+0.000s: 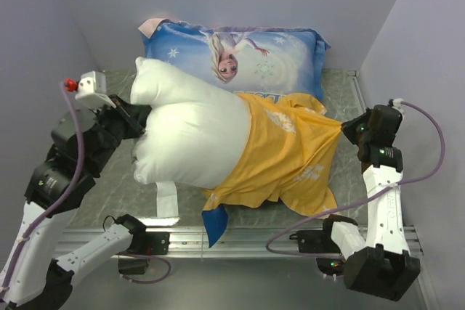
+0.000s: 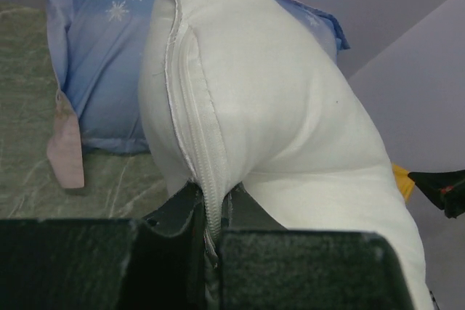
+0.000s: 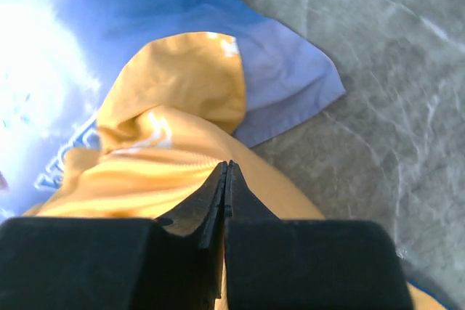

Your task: Remove the pillowcase from the pillow

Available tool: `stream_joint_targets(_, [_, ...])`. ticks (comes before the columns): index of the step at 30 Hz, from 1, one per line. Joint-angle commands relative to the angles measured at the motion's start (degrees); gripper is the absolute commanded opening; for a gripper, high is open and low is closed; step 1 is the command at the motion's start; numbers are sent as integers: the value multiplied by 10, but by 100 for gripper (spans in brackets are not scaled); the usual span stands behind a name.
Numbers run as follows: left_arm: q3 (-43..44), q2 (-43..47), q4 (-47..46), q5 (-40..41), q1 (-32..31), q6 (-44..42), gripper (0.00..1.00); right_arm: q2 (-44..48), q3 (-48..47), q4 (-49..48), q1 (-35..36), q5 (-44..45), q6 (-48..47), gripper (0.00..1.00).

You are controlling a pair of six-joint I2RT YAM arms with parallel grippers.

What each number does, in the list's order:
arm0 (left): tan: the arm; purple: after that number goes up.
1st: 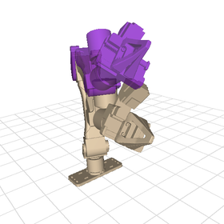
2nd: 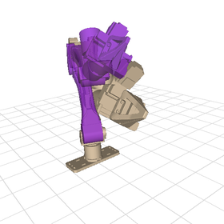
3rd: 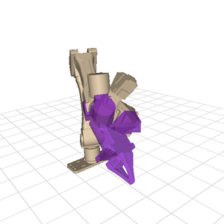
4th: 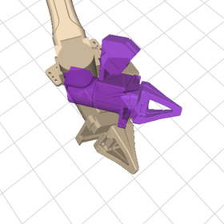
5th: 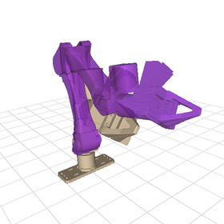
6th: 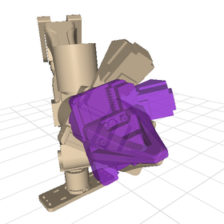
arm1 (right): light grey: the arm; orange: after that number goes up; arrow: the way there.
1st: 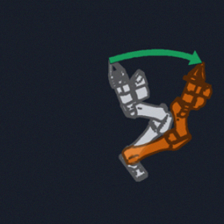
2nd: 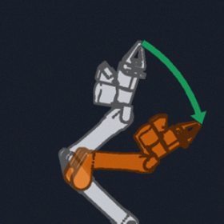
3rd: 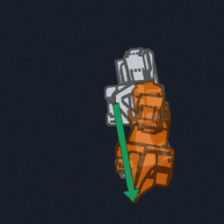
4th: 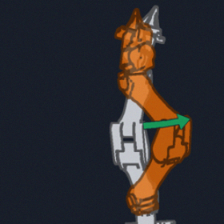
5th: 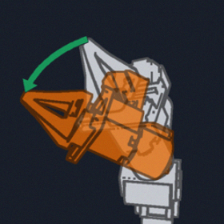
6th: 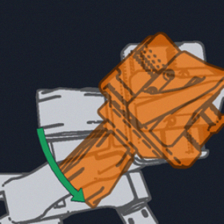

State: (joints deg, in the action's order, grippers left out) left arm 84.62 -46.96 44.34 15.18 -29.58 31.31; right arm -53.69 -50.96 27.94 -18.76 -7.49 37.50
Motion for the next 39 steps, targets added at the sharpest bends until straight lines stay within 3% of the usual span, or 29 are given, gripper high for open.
stream_joint_targets(1, [-75,35,-103,69,8,28,1,19,-46,-17,70,132,-56,0])
stream_joint_targets(7, [-192,64,-88,87,8,64,1,9,-5,-35,148,102,-91,2])
stream_joint_targets(8, [-202,64,-87,86,8,66,0,6,1,-30,175,103,-97,11])
stream_joint_targets(9, [-211,62,-87,86,8,70,1,4,1,-23,185,107,-102,33])
stream_joint_targets(10, [-221,61,-86,90,9,73,3,10,3,-19,207,109,-106,44])
stream_joint_targets(12, [-230,51,-89,90,8,76,8,29,14,-16,240,110,-107,62])
stream_joint_targets(13, [-240,48,-90,90,8,76,21,50,17,-13,250,106,-106,64])
stream_joint_targets(14, [-244,43,-87,95,9,79,27,60,20,-4,271,103,-107,67])
stream_joint_targets(15, [-248,35,-86,94,9,80,35,67,19,4,280,105,-109,68])
stream_joint_targets(16, [-259,33,-86,91,9,82,50,83,21,12,289,100,-108,68])
stream_joint_targets(19, [-286,34,-95,86,9,85,73,123,41,26,353,106,-92,69])
stream_joint_targets(20, [-291,34,-96,82,9,87,76,133,50,29,372,110,-85,69])
stream_joint_targets(28, [-291,15,-95,73,10,81,85,146,47,69,659,266,-19,71])
stream_joint_targets(35, [-241,6,-60,145,13,53,88,132,63,108,823,380,48,72])
stream_joint_targets(39, [-222,2,-69,101,15,46,89,85,66,130,879,411,99,74])
